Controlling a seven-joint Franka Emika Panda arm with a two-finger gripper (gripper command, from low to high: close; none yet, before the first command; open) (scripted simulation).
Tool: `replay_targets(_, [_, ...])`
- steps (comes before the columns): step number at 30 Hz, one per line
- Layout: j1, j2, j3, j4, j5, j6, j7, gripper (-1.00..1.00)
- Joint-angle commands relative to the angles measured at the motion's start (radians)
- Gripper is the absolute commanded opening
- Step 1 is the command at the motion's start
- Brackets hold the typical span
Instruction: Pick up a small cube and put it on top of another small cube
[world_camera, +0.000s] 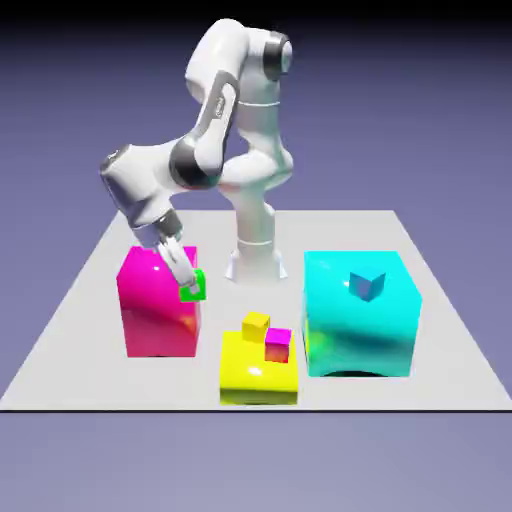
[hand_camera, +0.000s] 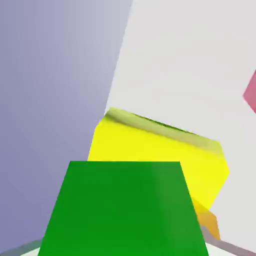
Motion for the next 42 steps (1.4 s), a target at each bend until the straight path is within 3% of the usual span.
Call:
replay_targets(1, [0.023, 0.012, 0.009, -0.014, 0.014, 0.006, 0.043, -1.00])
replay_targets(6, [0.147, 0.024, 0.026, -0.050, 0.046, 0.028, 0.172, -1.00])
replay_targets(42, [-1.094, 0.080, 1.330, -0.103, 0.001, 0.215, 0.201, -1.00])
